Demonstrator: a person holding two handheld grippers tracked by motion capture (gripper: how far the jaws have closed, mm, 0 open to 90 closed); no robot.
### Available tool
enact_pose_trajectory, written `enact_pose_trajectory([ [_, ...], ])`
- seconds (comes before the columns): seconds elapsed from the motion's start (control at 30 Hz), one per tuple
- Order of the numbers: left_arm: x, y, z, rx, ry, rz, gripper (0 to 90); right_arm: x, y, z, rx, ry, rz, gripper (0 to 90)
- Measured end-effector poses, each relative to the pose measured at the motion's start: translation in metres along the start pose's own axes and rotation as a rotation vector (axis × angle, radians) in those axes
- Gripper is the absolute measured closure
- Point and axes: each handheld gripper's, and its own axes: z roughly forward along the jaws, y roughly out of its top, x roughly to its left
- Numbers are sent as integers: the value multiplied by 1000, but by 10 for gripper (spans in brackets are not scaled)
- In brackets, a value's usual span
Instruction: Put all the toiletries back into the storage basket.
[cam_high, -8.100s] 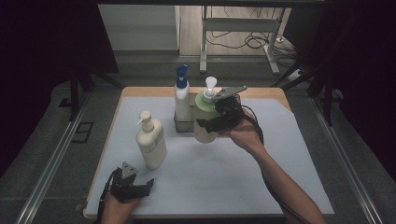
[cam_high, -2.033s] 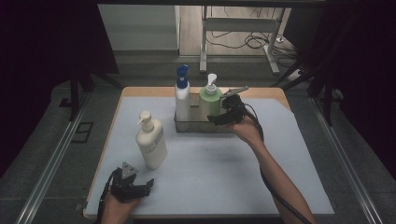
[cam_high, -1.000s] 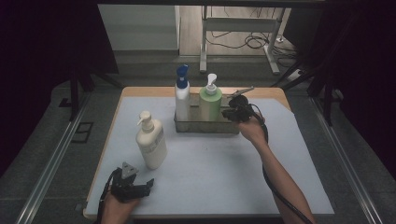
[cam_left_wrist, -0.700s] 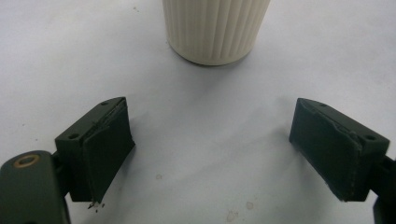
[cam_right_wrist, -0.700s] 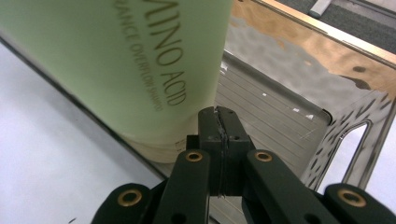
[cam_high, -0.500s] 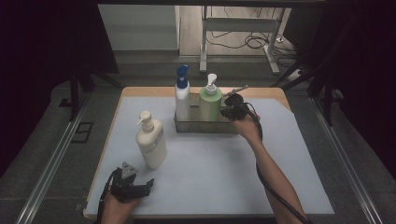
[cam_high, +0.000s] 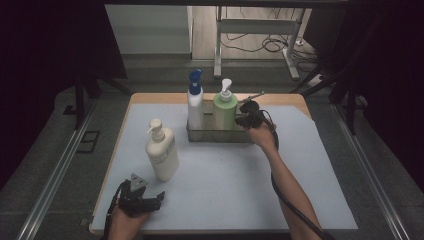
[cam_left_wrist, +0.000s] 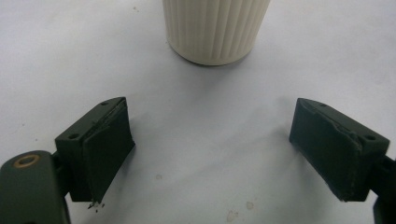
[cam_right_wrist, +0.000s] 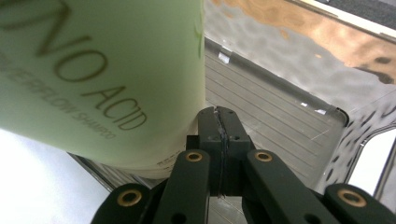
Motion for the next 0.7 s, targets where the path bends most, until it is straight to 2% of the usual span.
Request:
enact_pose_trajectory([
  [0.2, 0, 0, 0, 1, 0, 1, 125, 0, -2, 3, 3, -2, 6, 895],
  [0.7, 0, 0, 0, 1, 1, 1, 125, 9, 0, 7, 3, 6, -17, 895],
])
